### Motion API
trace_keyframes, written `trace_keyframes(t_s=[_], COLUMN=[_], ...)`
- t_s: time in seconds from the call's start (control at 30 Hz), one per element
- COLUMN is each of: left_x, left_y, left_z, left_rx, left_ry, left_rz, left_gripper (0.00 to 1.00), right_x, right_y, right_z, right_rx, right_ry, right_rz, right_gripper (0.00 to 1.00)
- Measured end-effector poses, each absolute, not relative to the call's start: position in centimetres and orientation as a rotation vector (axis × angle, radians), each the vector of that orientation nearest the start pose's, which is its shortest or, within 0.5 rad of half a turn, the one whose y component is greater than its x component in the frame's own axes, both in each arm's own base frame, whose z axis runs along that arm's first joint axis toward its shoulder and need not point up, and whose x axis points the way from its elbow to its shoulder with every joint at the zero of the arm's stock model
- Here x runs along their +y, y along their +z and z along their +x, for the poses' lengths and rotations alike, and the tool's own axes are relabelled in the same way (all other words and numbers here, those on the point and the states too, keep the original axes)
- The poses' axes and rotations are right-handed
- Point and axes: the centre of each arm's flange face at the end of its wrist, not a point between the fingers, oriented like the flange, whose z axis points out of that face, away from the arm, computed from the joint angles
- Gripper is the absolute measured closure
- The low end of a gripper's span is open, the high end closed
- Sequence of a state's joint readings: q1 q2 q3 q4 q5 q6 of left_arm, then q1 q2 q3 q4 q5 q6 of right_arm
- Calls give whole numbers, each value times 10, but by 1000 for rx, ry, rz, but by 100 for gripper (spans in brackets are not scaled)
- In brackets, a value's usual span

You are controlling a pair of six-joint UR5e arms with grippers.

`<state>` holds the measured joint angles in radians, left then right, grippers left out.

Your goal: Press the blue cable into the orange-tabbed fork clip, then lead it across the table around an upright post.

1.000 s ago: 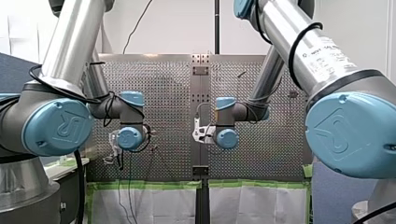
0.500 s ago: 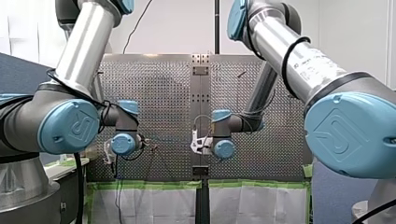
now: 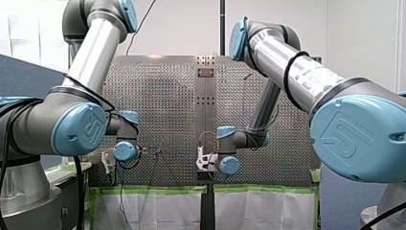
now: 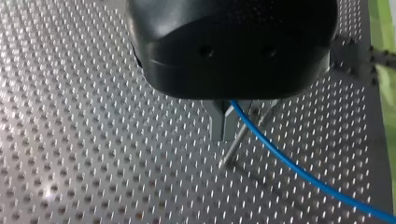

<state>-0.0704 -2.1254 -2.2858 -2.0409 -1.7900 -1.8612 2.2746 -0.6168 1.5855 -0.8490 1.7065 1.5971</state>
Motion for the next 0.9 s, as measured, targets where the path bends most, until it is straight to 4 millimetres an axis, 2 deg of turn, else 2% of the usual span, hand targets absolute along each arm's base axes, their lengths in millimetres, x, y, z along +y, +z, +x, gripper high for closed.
trace_keyframes(t_s=[0.2, 0.5, 0.63, 0.9], left_x=[-124, -123, -123, -126], left_y=[37, 18, 15, 17], left_z=[430, 441, 444, 453], left_rx=[1693, 1728, 1732, 1734], left_ry=[-52, -51, -58, -76], left_rz=[-387, -385, -382, -367], left_gripper=[100, 100, 100, 100], right_x=[-432, -443, -447, -448], right_y=[-24, -23, -25, -52], right_z=[517, 512, 508, 499], right_rx=[-959, -967, -972, -996], right_ry=[1537, 1533, 1523, 1486], right_rz=[1713, 1699, 1699, 1725], right_gripper=[100, 100, 100, 100])
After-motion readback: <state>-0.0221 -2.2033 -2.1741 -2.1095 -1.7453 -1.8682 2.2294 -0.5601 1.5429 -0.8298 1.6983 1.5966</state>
